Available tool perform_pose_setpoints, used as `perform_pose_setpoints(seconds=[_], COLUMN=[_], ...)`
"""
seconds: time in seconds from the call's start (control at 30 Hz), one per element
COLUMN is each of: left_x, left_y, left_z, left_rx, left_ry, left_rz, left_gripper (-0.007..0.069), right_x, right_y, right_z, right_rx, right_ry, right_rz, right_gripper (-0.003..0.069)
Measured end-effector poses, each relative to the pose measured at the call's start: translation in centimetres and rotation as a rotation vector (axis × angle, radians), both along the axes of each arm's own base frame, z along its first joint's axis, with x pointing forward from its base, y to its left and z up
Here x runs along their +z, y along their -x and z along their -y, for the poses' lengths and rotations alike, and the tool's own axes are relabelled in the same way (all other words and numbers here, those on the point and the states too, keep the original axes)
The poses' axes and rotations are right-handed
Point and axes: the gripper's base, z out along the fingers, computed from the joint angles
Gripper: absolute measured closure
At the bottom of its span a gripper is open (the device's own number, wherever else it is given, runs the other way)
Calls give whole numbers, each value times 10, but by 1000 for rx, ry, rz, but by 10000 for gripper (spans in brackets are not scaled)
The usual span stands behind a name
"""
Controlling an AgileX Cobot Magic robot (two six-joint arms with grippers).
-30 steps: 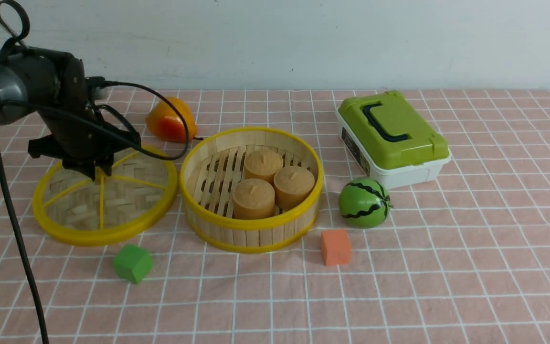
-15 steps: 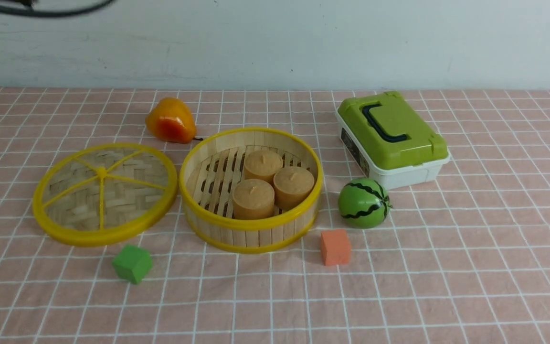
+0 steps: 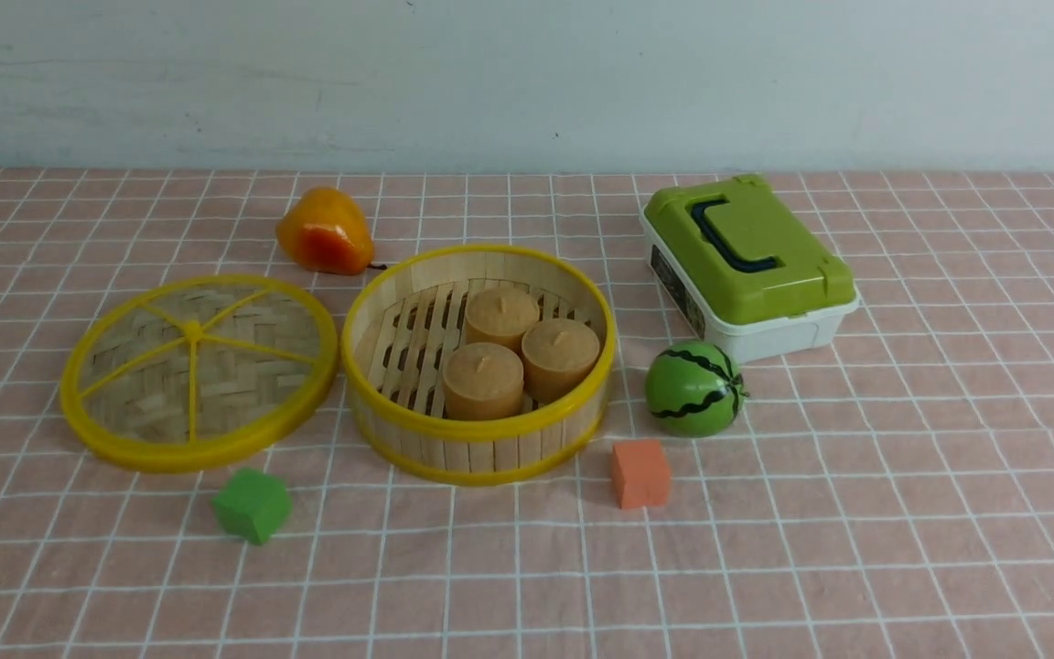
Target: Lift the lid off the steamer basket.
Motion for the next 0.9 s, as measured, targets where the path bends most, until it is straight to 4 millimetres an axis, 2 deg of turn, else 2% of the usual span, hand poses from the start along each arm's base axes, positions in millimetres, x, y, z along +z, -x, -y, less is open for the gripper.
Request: perform_pose_setpoints(seconds=[0.13, 0.23, 0.33, 0.43, 0.73, 0.9], left_x=[-54, -102, -139, -162, -189, -215], left_y=[33, 42, 50, 54, 43, 38], left_z=[2, 4, 4, 3, -3, -9], left_rx=[-60, -96, -112, -103, 12, 93], left_ry=[-101, -156, -192, -209, -29, 70], left_rz=[61, 57, 74, 104, 98, 42], left_gripper=[637, 637, 637, 637, 637, 637], right_x=[0, 0, 0, 0, 0, 0], right_y=[0, 0, 0, 0, 0, 0], right_z=[0, 0, 0, 0, 0, 0], right_rx=[0, 0, 0, 0, 0, 0], right_ry=[0, 0, 0, 0, 0, 0], right_rz=[0, 0, 0, 0, 0, 0], right_gripper=[418, 418, 418, 418, 418, 418])
